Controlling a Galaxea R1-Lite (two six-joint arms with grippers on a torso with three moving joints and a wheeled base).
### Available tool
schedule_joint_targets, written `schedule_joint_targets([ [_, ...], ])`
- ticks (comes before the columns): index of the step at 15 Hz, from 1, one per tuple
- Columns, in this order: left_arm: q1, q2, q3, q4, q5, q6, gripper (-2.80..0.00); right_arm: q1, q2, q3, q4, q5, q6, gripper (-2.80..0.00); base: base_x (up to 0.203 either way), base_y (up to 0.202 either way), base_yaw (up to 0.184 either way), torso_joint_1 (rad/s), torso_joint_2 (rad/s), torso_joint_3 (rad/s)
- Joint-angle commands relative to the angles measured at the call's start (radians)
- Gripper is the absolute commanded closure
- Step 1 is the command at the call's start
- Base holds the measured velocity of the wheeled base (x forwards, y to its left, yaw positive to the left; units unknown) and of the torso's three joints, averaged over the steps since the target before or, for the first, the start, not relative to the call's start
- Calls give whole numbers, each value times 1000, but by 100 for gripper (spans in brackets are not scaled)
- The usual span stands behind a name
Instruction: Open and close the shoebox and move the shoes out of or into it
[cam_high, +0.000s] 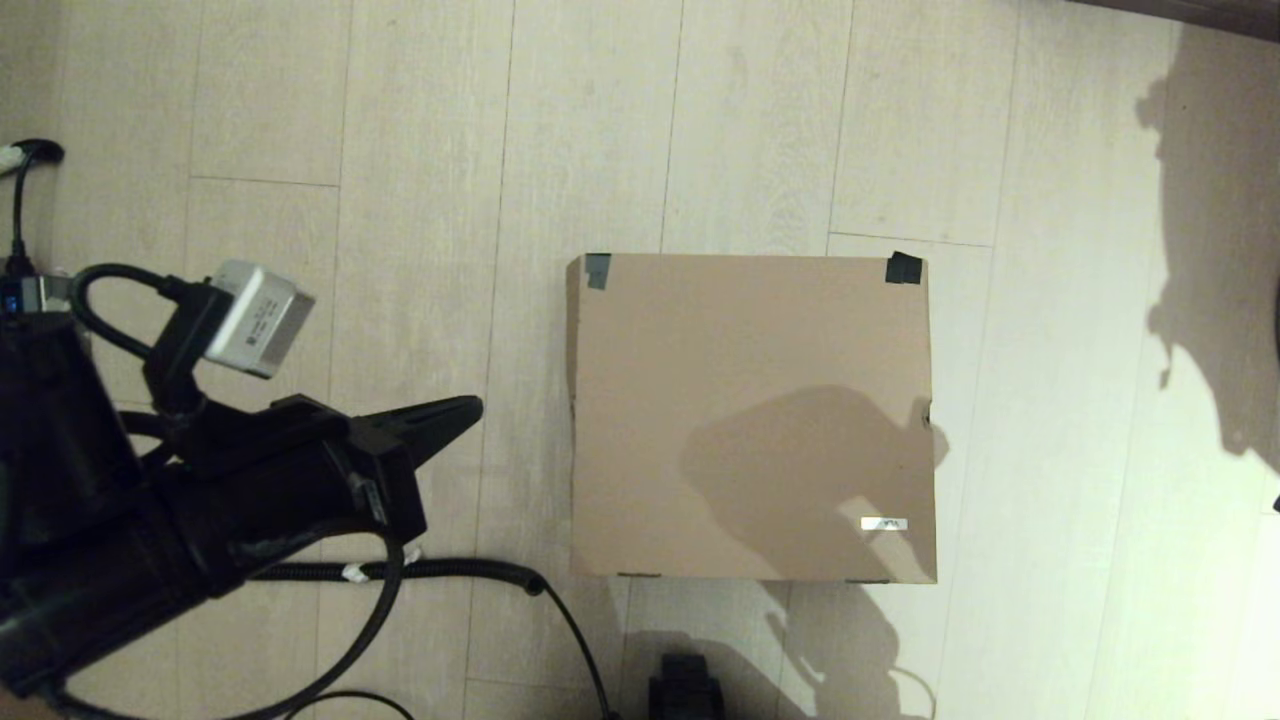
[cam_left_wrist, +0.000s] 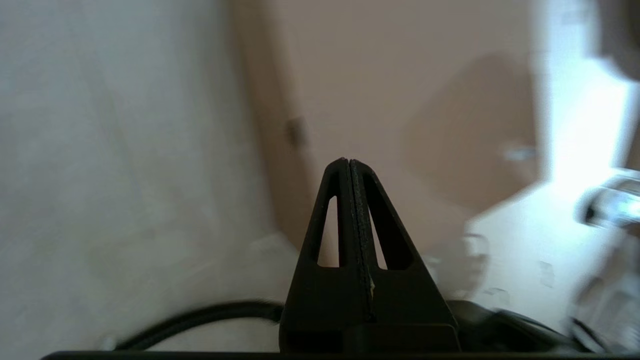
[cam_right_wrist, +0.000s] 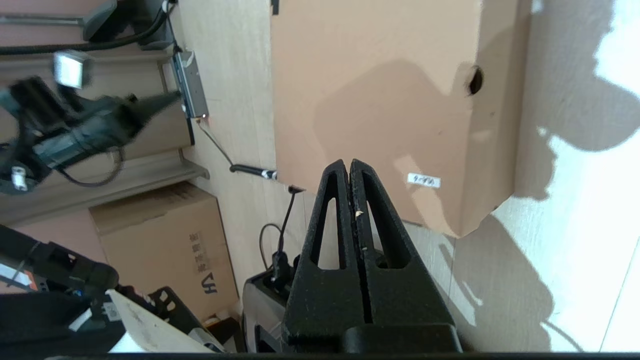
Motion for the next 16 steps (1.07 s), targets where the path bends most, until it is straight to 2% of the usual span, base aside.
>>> schedule_joint_targets([
  [1,5,29,-14,-6,5,-2,0,-1,46,-23,-9,7,8,0,0,0,0,0,0,0],
  [3,-22,17,-30,-8,-69,1,0,-7,61,3,-9,-46,9,0,0,0,0,0,0,0],
  [4,-18,25,-24,-3,-57,1,0,-13,74,7,-9,-71,8,0,0,0,0,0,0,0],
  [6,6,64,-13,2,49,-1,0,-26,79,10,-9,-113,8,0,0,0,0,0,0,0],
  [7,12,63,-14,1,61,-4,0,-46,78,14,-9,-126,8,0,0,0,0,0,0,0],
  [10,17,48,-4,-1,58,-5,0,-194,78,38,-9,-146,8,0,0,0,0,0,0,0],
  [12,18,47,-8,-3,58,-5,0,-296,76,67,-9,-218,8,0,0,0,0,0,0,0],
  [14,20,47,-14,-3,61,-5,0,-311,63,113,12,-310,9,0,0,0,0,0,0,0],
  [16,34,47,-13,1,70,-5,0,-311,45,114,107,-326,8,0,0,0,0,0,0,0],
])
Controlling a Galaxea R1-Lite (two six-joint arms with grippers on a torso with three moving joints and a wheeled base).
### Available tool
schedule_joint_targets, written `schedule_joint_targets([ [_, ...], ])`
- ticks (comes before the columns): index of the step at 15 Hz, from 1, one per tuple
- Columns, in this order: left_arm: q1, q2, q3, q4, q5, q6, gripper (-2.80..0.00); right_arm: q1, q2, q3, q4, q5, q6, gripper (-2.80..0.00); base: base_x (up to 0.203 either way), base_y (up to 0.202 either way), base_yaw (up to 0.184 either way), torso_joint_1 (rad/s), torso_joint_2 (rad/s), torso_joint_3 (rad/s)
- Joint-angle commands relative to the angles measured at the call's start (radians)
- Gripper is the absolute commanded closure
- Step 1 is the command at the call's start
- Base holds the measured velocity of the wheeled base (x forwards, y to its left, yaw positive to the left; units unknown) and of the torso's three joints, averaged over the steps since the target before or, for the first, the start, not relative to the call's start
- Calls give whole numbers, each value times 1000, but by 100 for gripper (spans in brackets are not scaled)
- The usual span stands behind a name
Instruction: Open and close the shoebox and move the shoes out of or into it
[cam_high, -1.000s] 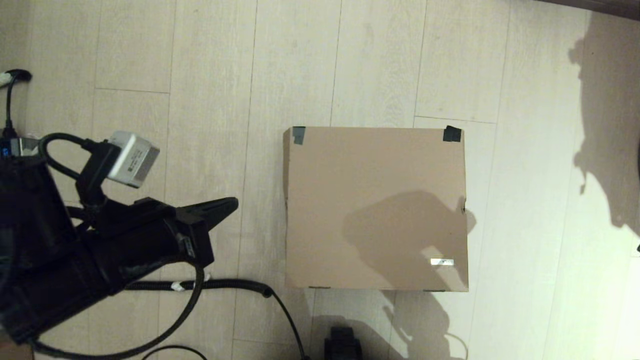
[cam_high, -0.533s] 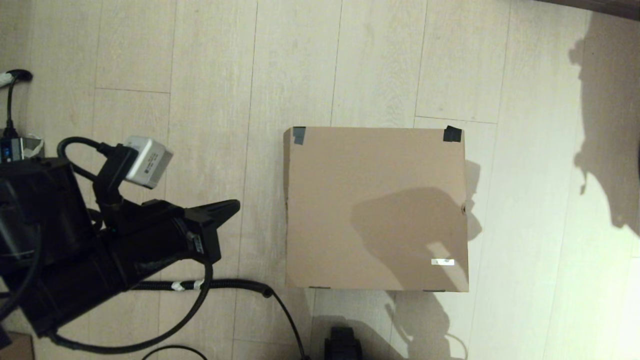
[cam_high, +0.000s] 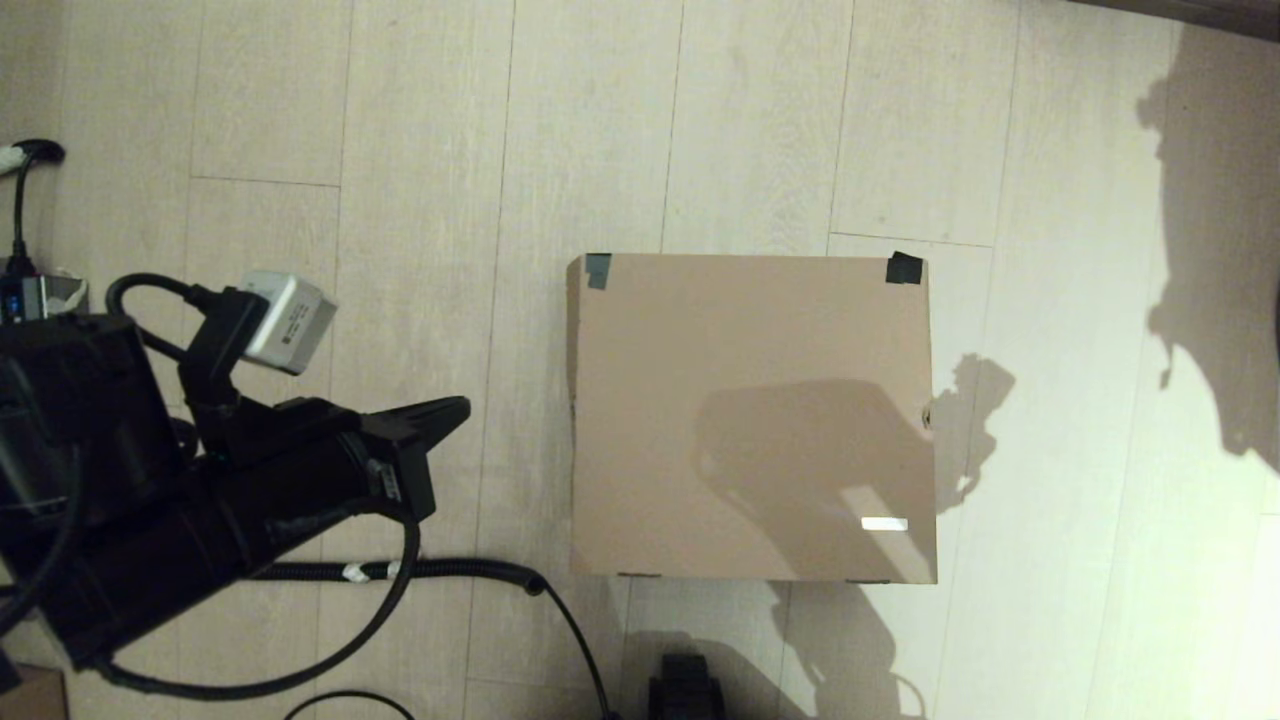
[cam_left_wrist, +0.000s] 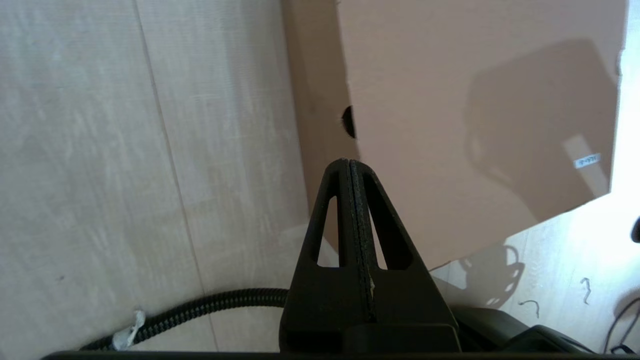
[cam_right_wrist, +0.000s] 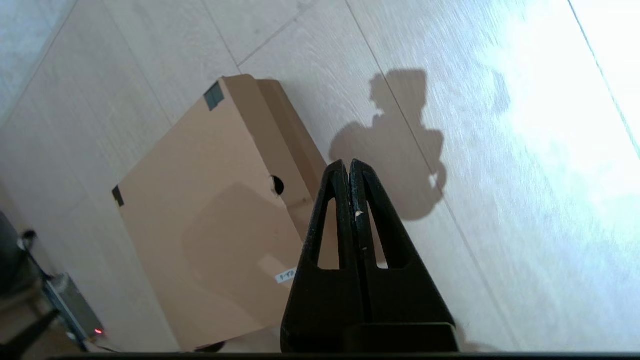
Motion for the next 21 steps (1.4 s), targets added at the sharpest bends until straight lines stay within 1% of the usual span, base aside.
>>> schedule_joint_targets([
  [1,9,-1,7,-2,5,-3,0,-2,-9,14,26,10,6,0,0,0,0,0,0,0],
  [3,10,-8,20,0,6,-6,0,12,-10,10,32,21,5,0,0,0,0,0,0,0],
  [4,12,-8,23,0,6,-6,0,38,-10,11,33,24,5,0,0,0,0,0,0,0],
  [6,10,-6,23,1,6,-6,0,116,-7,14,33,29,4,0,0,0,0,0,0,0],
  [8,30,-5,36,14,18,-6,0,229,-5,12,46,29,4,0,0,0,0,0,0,0],
  [10,115,-13,66,51,99,-6,0,363,-5,11,57,30,4,0,0,0,0,0,0,0],
  [11,170,-28,86,54,124,-7,0,419,-4,13,62,32,4,0,0,0,0,0,0,0],
  [12,221,-57,114,56,136,-7,0,473,-4,13,73,41,4,0,0,0,0,0,0,0],
  [13,290,-112,157,58,144,-6,0,541,-5,13,93,60,4,0,0,0,0,0,0,0],
  [15,424,-241,241,62,150,-5,0,671,-9,15,128,95,5,0,0,0,0,0,0,0],
  [16,472,-322,299,62,153,-5,0,735,-17,15,144,106,4,0,0,0,0,0,0,0],
  [17,500,-412,363,63,156,-4,0,789,-29,15,153,112,4,0,0,0,0,0,0,0],
  [19,524,-588,502,67,157,-5,0,875,-48,16,168,113,6,0,0,0,0,0,0,0],
  [20,531,-683,542,98,151,-10,0,895,-58,16,179,114,6,0,0,0,0,0,0,0],
  [21,535,-779,562,159,129,-14,0,905,-70,16,182,115,6,0,0,0,0,0,0,0],
])
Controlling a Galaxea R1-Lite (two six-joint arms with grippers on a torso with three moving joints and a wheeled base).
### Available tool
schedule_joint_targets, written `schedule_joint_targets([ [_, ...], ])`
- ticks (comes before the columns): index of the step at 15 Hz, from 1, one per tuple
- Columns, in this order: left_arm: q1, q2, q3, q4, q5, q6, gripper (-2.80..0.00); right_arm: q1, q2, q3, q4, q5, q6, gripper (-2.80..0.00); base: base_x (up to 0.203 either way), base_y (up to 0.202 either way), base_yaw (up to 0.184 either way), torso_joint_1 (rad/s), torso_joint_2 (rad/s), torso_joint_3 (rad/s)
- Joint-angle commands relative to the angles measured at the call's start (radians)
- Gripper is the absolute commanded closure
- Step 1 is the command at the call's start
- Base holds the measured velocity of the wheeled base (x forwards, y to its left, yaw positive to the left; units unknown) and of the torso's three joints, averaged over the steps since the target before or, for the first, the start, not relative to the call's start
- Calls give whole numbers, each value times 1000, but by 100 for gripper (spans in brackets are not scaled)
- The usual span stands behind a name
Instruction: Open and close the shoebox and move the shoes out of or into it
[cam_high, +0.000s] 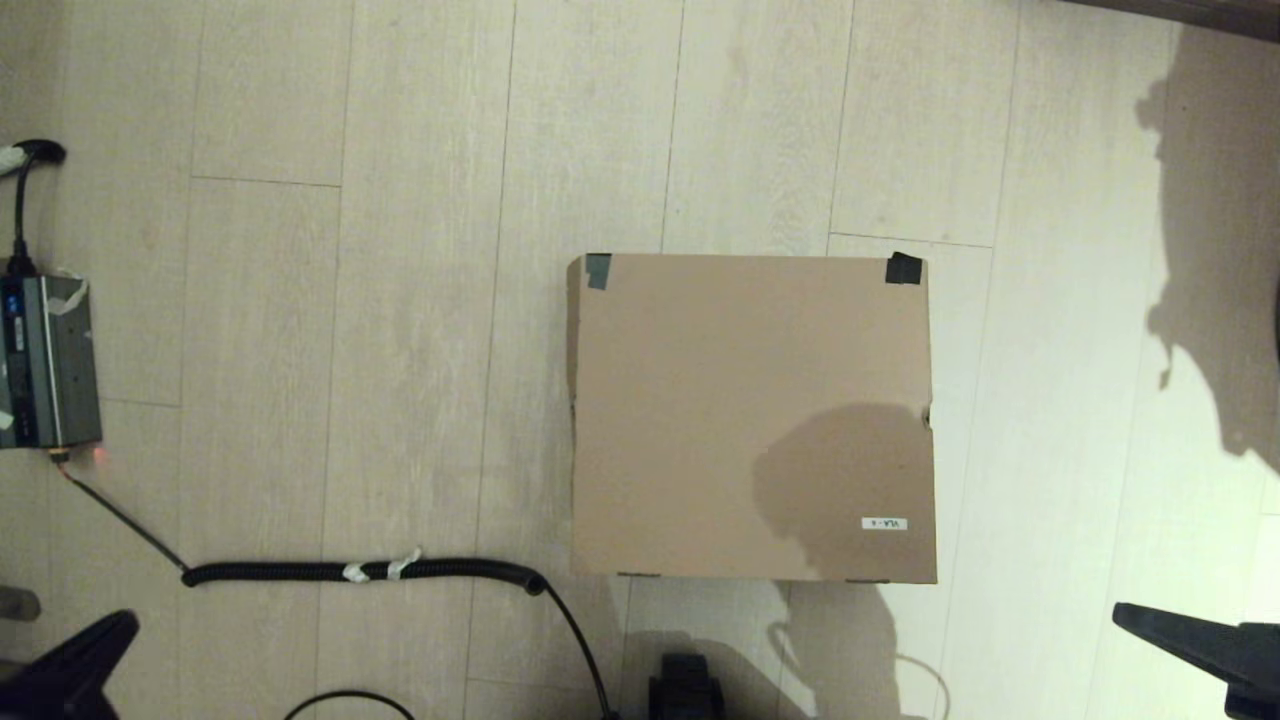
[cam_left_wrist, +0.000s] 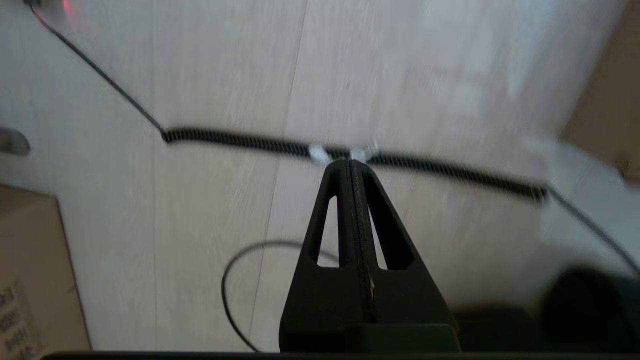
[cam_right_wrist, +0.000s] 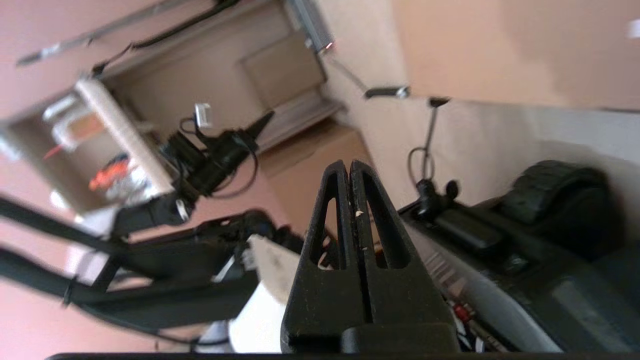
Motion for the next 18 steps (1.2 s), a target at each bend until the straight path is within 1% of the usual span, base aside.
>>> schedule_joint_targets([
  [1,12,-282,50,110,-43,-3,0,22,-35,14,-5,8,6,0,0,0,0,0,0,0],
  [3,19,-451,69,334,-111,20,0,23,-89,14,16,4,6,0,0,0,0,0,0,0],
  [5,25,-487,84,484,-163,46,0,23,-192,14,78,0,3,0,0,0,0,0,0,0],
  [6,27,-483,87,497,-174,56,0,23,-250,14,119,1,2,0,0,0,0,0,0,0],
  [8,27,-483,88,494,-175,49,0,23,-328,9,245,-2,1,0,0,0,0,0,0,0],
  [9,27,-483,88,494,-175,51,0,22,-345,11,272,-5,1,0,0,0,0,0,0,0],
  [11,27,-483,88,496,-178,63,0,22,-351,10,283,-12,1,0,0,0,0,0,0,0],
  [12,22,-485,86,500,-196,80,0,22,-351,8,283,-12,1,0,0,0,0,0,0,0],
  [13,-1,-493,85,503,-207,85,0,22,-351,8,283,-12,1,0,0,0,0,0,0,0],
  [15,-45,-575,85,505,-210,86,0,21,-351,11,284,-13,3,0,0,0,0,0,0,0],
  [18,-47,-717,84,505,-203,90,0,21,-349,5,284,-14,2,0,0,0,0,0,0,0],
])
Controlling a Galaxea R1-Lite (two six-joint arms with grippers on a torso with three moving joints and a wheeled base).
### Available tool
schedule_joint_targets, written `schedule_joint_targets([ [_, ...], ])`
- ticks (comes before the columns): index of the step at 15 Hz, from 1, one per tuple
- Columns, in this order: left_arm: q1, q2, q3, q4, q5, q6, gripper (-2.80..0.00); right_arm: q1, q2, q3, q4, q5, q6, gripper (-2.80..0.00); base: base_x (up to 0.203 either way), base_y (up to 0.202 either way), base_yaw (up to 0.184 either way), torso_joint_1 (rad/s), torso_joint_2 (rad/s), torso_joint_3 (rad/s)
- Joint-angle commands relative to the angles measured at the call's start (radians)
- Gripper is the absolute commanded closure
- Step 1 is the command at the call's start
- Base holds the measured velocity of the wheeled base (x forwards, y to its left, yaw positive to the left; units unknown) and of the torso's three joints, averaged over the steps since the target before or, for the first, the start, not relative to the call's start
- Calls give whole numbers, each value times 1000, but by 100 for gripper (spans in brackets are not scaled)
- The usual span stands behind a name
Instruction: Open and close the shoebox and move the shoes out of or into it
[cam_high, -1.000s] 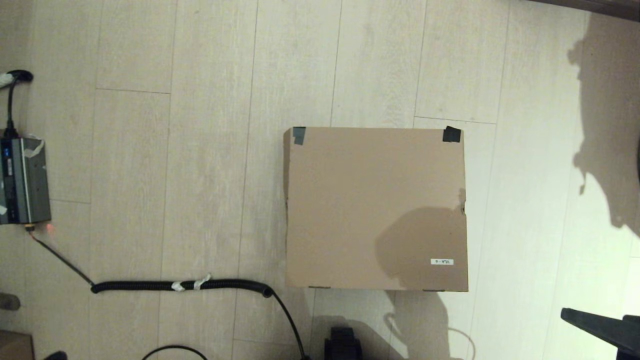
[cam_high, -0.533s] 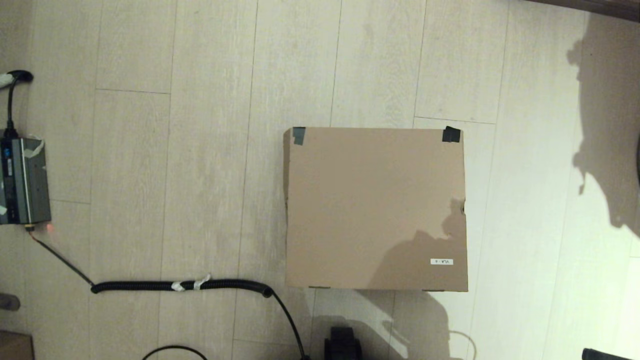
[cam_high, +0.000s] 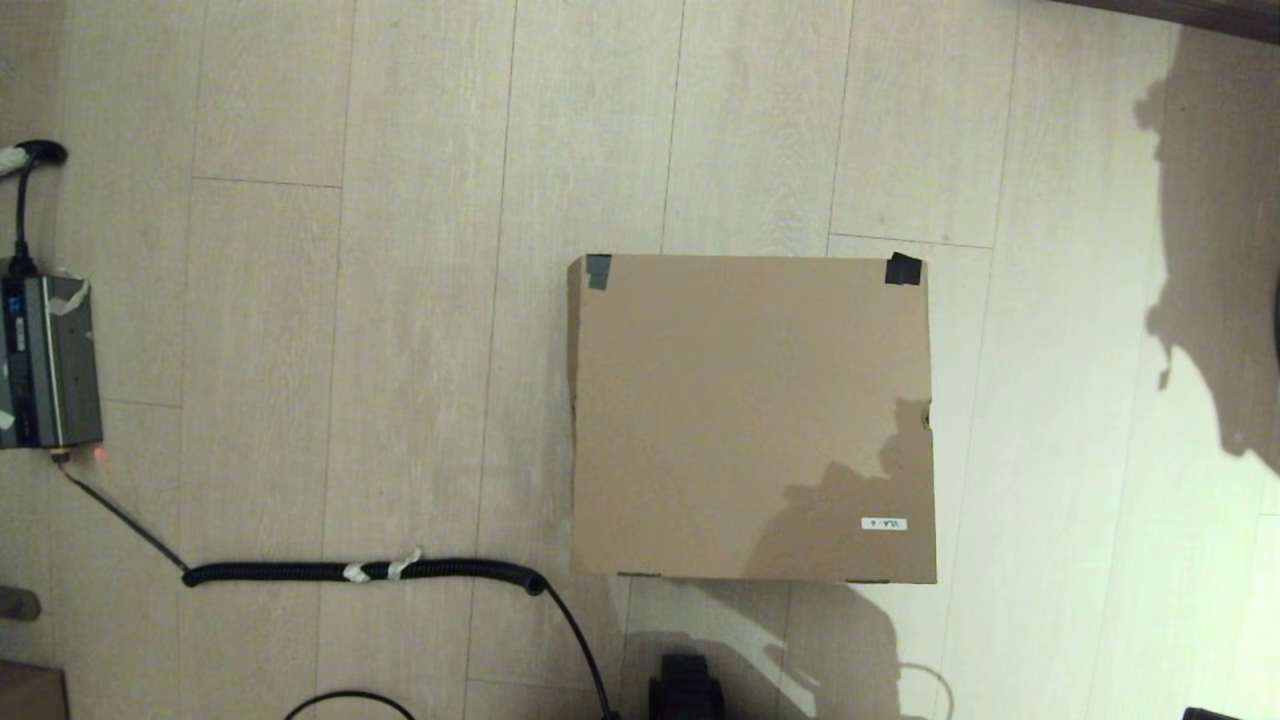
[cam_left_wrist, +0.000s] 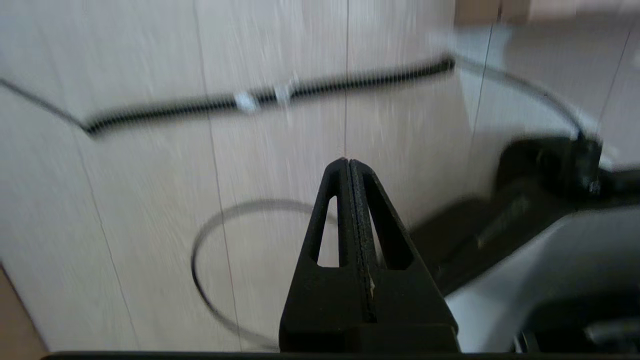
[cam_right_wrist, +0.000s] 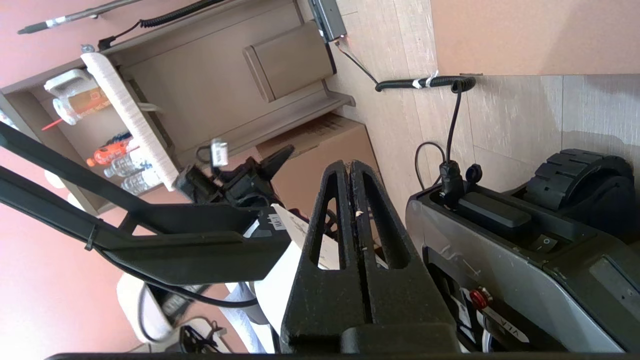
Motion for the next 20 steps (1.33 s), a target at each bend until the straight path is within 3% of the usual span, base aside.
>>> schedule_joint_targets([
  [1,-2,-122,5,-6,2,2,0,0,0,5,-6,5,6,0,0,0,0,0,0,0],
  [4,-2,-124,8,-13,22,-41,0,0,-4,4,-6,-9,6,0,0,0,0,0,0,0],
  [6,-1,-124,8,-14,30,-53,0,-3,-4,2,-5,-62,5,0,0,0,0,0,0,0],
  [8,-2,-124,8,-13,30,-53,0,-16,-3,3,-5,-176,1,0,0,0,0,0,0,0],
  [10,-2,-124,8,-14,30,-53,0,-20,-8,3,27,-357,-21,0,0,0,0,0,0,0],
  [12,-2,-124,8,-13,30,-53,0,9,-22,10,174,-567,-192,0,0,0,0,0,0,0],
  [15,-2,-124,8,-15,30,-53,0,109,-137,13,488,-985,-670,0,0,0,0,0,0,0],
  [16,-1,-124,8,-14,30,-53,0,136,-202,13,555,-1058,-800,0,0,0,0,0,0,0],
  [17,-1,-124,8,-13,30,-53,0,151,-256,13,611,-1085,-873,0,0,0,0,0,0,0],
  [20,-1,-124,8,-13,30,-53,0,162,-475,-24,886,-1115,-993,0,0,0,0,0,0,0],
])
